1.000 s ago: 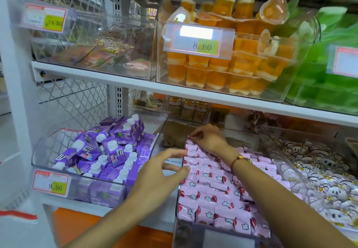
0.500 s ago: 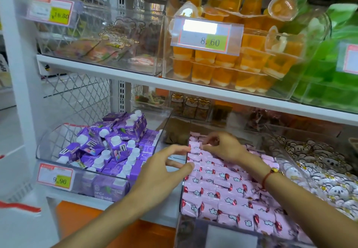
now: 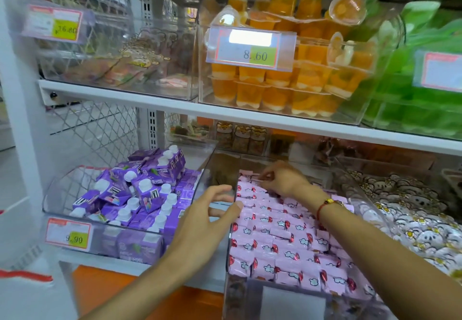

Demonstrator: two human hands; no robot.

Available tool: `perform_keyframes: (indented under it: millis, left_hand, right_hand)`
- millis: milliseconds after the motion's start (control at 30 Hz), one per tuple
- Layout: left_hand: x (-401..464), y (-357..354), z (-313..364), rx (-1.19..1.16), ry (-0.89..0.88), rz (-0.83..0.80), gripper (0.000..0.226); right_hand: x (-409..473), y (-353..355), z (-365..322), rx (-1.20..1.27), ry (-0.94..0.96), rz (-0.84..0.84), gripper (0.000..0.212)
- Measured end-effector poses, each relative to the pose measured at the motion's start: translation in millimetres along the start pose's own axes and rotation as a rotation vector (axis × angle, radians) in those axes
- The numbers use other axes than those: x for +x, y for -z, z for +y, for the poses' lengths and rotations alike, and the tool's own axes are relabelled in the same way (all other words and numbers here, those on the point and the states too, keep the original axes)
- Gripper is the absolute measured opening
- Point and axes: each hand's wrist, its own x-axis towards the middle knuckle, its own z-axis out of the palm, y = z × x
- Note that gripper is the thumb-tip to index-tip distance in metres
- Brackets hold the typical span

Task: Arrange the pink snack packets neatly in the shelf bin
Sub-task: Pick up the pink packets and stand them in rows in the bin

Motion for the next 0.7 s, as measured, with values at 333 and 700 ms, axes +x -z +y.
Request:
perform_keyframes:
  millis: [333, 700]
  left_hand:
    - [1, 0, 4, -0.047, 0.011, -0.017, 0.016]
    - [-2, 4, 12, 0.28, -0.485, 0.059, 0.054]
  right_hand:
    - [9, 12, 0, 0.228, -0.042, -0.084, 0.017]
    - [-102, 10, -33, 1.069, 0.044, 0.791, 0.008]
